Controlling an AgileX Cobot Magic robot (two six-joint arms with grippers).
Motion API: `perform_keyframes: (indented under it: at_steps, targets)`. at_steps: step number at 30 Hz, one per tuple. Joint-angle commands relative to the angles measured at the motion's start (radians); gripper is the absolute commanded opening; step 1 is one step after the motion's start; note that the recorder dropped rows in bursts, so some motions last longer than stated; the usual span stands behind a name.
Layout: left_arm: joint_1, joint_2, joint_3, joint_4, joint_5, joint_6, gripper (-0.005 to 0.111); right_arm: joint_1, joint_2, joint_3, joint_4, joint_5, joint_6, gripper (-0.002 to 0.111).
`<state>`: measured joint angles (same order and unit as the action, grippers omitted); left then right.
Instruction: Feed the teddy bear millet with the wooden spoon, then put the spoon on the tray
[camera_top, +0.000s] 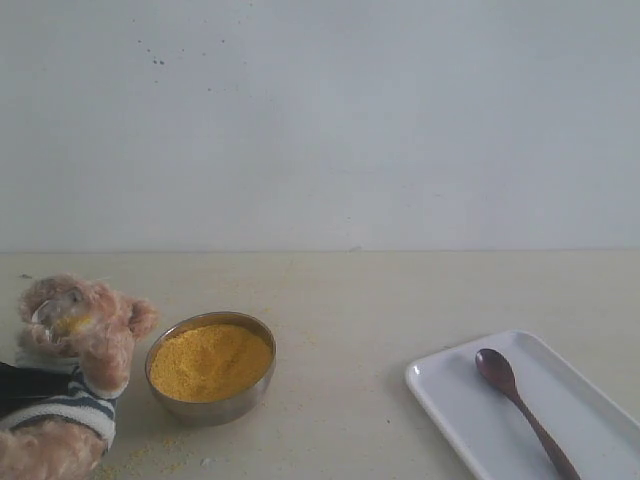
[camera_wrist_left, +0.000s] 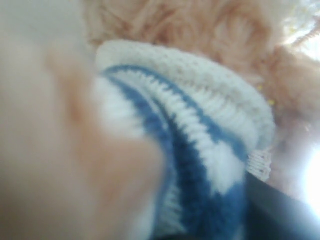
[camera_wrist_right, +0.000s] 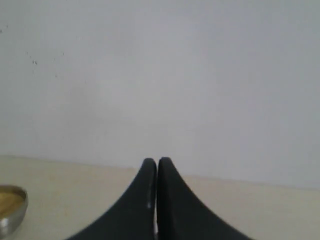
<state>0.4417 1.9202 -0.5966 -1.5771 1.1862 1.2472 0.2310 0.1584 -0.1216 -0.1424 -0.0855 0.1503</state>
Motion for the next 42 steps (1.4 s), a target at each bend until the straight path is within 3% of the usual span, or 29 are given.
perform_keyframes:
  at_steps: [1, 6, 36, 39, 42]
  targets:
    - [0.002, 0.0, -0.004, 0.0, 0.035, 0.002, 0.004, -0.002, 0.04, 0.106, 0.005, -0.03, -0.012, 0.0]
    - [0.002, 0.0, -0.004, -0.003, 0.035, 0.002, 0.004, -0.002, 0.044, 0.122, 0.002, 0.069, -0.083, 0.0]
    - [0.002, 0.0, -0.004, -0.003, 0.035, 0.004, 0.004, -0.031, 0.016, 0.122, 0.004, 0.056, -0.051, 0.0]
    - [0.002, 0.0, -0.004, -0.032, 0.035, 0.018, 0.004, -0.058, -0.035, 0.122, 0.005, 0.151, -0.043, 0.0]
    - [0.002, 0.0, -0.006, -0.056, 0.035, 0.06, 0.004, -0.082, -0.057, 0.122, -0.005, 0.367, -0.04, 0.0]
